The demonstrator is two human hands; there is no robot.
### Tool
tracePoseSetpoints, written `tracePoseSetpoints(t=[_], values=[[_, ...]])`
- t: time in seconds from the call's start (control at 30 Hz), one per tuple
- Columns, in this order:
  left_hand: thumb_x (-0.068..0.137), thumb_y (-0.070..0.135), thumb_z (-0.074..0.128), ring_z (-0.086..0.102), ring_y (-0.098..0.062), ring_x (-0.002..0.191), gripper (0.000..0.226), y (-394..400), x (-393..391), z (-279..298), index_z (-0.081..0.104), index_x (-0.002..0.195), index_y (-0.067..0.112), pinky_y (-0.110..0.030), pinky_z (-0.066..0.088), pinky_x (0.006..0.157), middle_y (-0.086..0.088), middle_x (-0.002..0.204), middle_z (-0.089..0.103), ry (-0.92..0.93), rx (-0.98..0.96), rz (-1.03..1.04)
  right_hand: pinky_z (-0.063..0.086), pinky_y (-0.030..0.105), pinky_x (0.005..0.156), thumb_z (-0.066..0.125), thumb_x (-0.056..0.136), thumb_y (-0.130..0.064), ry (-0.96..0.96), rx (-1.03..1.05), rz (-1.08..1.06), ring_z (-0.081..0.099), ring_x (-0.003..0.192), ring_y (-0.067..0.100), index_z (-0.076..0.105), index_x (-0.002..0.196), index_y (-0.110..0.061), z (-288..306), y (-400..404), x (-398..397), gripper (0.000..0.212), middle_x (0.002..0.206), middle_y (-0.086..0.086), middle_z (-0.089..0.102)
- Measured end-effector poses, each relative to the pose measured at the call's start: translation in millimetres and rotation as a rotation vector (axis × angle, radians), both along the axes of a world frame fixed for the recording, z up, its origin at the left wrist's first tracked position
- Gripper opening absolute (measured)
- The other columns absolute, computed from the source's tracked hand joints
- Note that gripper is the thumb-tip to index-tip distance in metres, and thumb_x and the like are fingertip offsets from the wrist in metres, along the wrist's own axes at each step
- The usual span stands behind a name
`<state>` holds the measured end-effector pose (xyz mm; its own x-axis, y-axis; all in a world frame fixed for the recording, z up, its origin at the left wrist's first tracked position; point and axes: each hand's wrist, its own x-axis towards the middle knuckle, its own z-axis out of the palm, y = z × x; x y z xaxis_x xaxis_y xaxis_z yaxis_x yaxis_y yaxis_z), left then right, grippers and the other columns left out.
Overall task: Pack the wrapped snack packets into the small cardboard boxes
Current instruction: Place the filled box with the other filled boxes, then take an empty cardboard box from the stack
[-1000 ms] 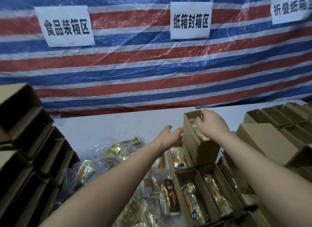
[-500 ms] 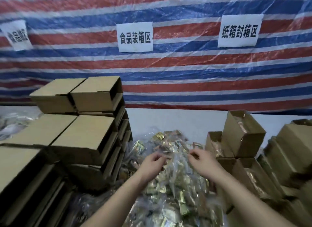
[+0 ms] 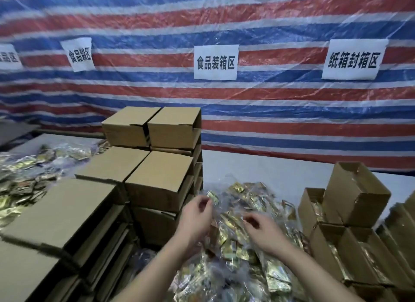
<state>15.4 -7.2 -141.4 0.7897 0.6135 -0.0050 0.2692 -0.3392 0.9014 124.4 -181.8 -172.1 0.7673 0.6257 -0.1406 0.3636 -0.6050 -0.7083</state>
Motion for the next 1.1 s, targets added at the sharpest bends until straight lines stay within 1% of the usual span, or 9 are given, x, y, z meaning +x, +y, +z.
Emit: tracePoseSetpoints(t=[0.07, 0.13, 0.23, 0.37, 0.63, 0.8, 0.93, 1.03, 1.1], values=[[0.098, 0.036, 0.052, 0.062, -0.007, 0.1, 0.022, 32, 24, 33, 0.06, 0.117, 0.027, -0.026, 0.05, 0.087, 0.008, 0.112, 0.065, -0.085, 0.181, 0.083, 0.051, 0.02, 0.084, 0.053, 0.1, -0.033, -0.044, 0.046, 0.022, 0.061, 0.103, 0.006, 0.052, 0.138, -0.025, 23, 26, 11, 0.039, 0.128, -0.01, 0.06], [0.098, 0.04, 0.051, 0.054, -0.019, 0.122, 0.044, 68, 57, 61, 0.052, 0.135, 0.017, -0.036, 0.043, 0.102, -0.002, 0.13, 0.059, -0.093, 0.44, 0.18, 0.044, 0.034, 0.102, 0.052, 0.099, -0.035, -0.105, 0.064, 0.032, 0.051, 0.127, 0.015, 0.038, 0.15, -0.024, 50, 50, 23, 0.054, 0.149, -0.006, 0.044], [0.096, 0.053, 0.045, 0.034, -0.029, 0.141, 0.069, 115, 106, 89, 0.033, 0.149, 0.011, -0.046, 0.028, 0.115, -0.012, 0.153, 0.038, 0.11, 0.749, 0.246, 0.027, 0.034, 0.116, 0.05, 0.098, -0.04, -0.197, 0.065, 0.044, 0.032, 0.145, 0.017, 0.027, 0.155, -0.023, 84, 79, 42, 0.063, 0.16, -0.003, 0.03], [0.092, 0.064, 0.044, 0.025, -0.033, 0.146, 0.082, 149, 154, 95, 0.023, 0.153, 0.014, -0.05, 0.02, 0.118, -0.015, 0.157, 0.029, 0.299, 0.903, 0.209, 0.019, 0.034, 0.119, 0.05, 0.098, -0.043, -0.23, 0.093, 0.045, 0.019, 0.15, 0.017, 0.018, 0.157, -0.024, 113, 99, 62, 0.071, 0.164, -0.003, 0.02], [0.093, 0.055, 0.044, 0.038, -0.036, 0.136, 0.071, 160, 200, 96, 0.034, 0.145, 0.008, -0.052, 0.03, 0.111, -0.017, 0.146, 0.043, 0.435, 0.958, 0.211, 0.02, 0.038, 0.119, 0.048, 0.099, -0.042, -0.282, 0.017, 0.032, 0.015, 0.152, 0.021, 0.011, 0.159, -0.019, 152, 99, 98, 0.074, 0.166, 0.0, 0.014], [0.094, 0.027, 0.05, 0.045, -0.035, 0.129, 0.05, 167, 205, 92, 0.043, 0.138, 0.006, -0.05, 0.036, 0.106, -0.016, 0.138, 0.05, 0.535, 0.963, 0.197, 0.025, 0.042, 0.117, 0.049, 0.1, -0.04, -0.296, 0.04, 0.028, 0.021, 0.15, 0.023, 0.013, 0.158, -0.021, 164, 98, 104, 0.071, 0.164, 0.0, 0.018], [0.085, 0.017, 0.063, 0.052, -0.032, 0.12, 0.048, 163, 198, 110, 0.049, 0.13, 0.007, -0.048, 0.041, 0.101, -0.014, 0.126, 0.057, 0.455, 0.949, 0.218, 0.028, 0.044, 0.116, 0.051, 0.1, -0.038, -0.314, 0.061, 0.037, 0.021, 0.15, 0.026, 0.014, 0.158, -0.022, 175, 98, 104, 0.07, 0.164, 0.001, 0.017], [0.092, 0.015, 0.05, 0.062, -0.031, 0.097, 0.021, 152, 183, 143, 0.058, 0.111, 0.013, -0.041, 0.051, 0.085, -0.011, 0.107, 0.065, 0.263, 0.861, 0.205, 0.025, 0.045, 0.118, 0.052, 0.1, -0.036, -0.361, 0.064, 0.016, 0.019, 0.15, 0.026, 0.014, 0.158, -0.021, 195, 94, 111, 0.071, 0.165, 0.002, 0.016], [0.097, 0.013, 0.043, 0.061, -0.03, 0.096, 0.025, 141, 166, 166, 0.062, 0.114, 0.013, -0.036, 0.047, 0.079, -0.012, 0.107, 0.066, 0.082, 0.755, 0.117, 0.024, 0.045, 0.118, 0.053, 0.099, -0.035, -0.417, 0.069, -0.019, 0.021, 0.15, 0.026, 0.017, 0.157, -0.02, 216, 89, 117, 0.07, 0.164, 0.004, 0.018]])
